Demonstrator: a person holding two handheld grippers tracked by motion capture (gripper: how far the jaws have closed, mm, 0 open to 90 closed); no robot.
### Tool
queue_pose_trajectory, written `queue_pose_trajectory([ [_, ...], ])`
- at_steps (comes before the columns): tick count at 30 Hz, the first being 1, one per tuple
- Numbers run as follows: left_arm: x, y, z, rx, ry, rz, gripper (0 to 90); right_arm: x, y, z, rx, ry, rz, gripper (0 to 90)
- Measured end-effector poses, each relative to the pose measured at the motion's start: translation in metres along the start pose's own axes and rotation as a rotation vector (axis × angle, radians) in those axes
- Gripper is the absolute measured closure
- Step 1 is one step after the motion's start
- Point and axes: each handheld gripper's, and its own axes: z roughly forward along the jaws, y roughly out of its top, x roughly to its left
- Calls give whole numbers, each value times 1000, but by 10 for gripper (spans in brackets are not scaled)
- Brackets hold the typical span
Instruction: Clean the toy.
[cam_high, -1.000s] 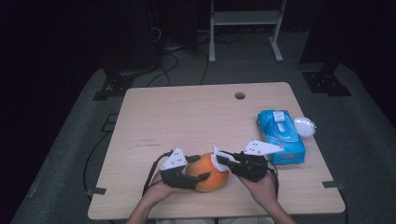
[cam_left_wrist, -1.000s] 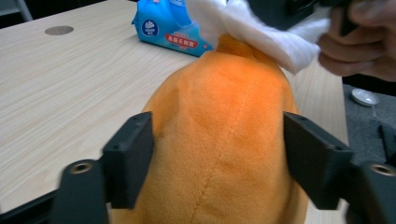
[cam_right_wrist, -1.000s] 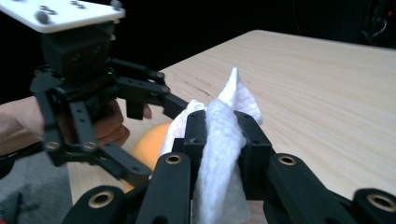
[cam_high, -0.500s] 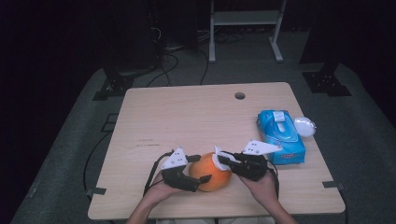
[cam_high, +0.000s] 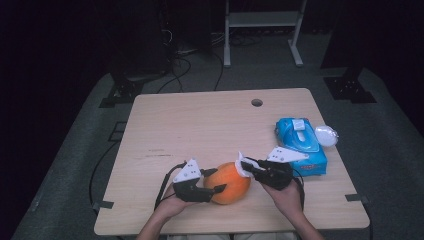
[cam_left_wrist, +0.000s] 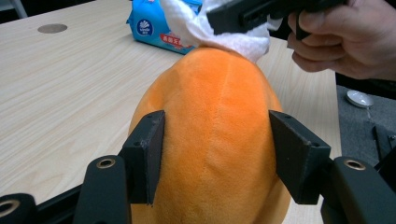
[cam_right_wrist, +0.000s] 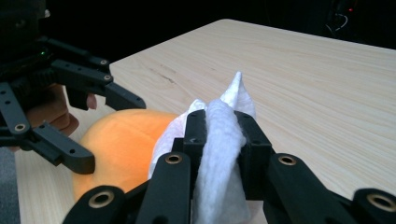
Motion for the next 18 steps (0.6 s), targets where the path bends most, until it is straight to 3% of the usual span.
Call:
queue_pose_trajectory([
  [4, -1, 0, 0, 3, 5, -2, 398, 4, 3, -3, -17, 14, 13, 758],
  [7, -3, 1, 1, 3, 16, 6, 402, 19, 8, -3, -23, 68, -21, 757],
  [9, -4, 2, -1, 6, 24, 13, 413, 27, 10, 0, -4, 61, -68, 758],
  [10, -4, 3, -2, 4, 25, 15, 419, 27, 10, 1, 2, 54, -78, 758],
  [15, -8, 6, -2, -9, 4, 10, 418, 7, 2, 0, 3, 33, -6, 758],
  [18, -6, 5, 0, -7, -1, -2, 312, 6, 0, 0, 8, 26, -13, 758],
])
